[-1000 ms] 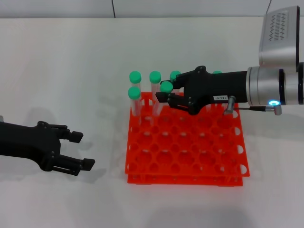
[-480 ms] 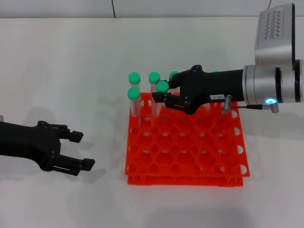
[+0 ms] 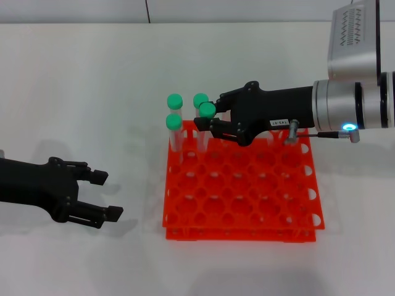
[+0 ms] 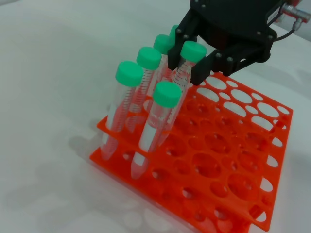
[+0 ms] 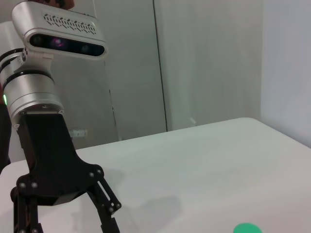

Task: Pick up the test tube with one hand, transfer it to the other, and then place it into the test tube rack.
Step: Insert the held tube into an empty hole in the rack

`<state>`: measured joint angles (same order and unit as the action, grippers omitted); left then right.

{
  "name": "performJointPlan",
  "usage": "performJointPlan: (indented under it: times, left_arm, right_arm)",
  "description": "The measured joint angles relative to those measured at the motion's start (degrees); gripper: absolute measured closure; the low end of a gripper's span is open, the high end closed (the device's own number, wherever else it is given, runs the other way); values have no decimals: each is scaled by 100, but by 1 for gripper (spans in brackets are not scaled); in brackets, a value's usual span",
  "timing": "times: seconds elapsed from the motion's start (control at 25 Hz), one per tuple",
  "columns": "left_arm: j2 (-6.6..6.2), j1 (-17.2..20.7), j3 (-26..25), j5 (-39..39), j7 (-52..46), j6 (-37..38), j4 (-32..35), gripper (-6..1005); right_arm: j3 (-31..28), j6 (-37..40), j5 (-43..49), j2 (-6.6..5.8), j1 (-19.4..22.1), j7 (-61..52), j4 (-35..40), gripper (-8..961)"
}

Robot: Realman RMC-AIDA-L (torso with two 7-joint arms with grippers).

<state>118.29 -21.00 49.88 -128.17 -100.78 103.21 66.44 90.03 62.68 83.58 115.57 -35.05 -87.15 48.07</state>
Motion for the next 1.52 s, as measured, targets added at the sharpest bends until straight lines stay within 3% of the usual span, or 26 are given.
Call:
performJointPlan:
  times: [1.52]
  left_arm:
    - [0,0,8,-3,53,-12,-57,117]
  right_arm:
    - [140,-31,0,0,-82,-4,-10,694]
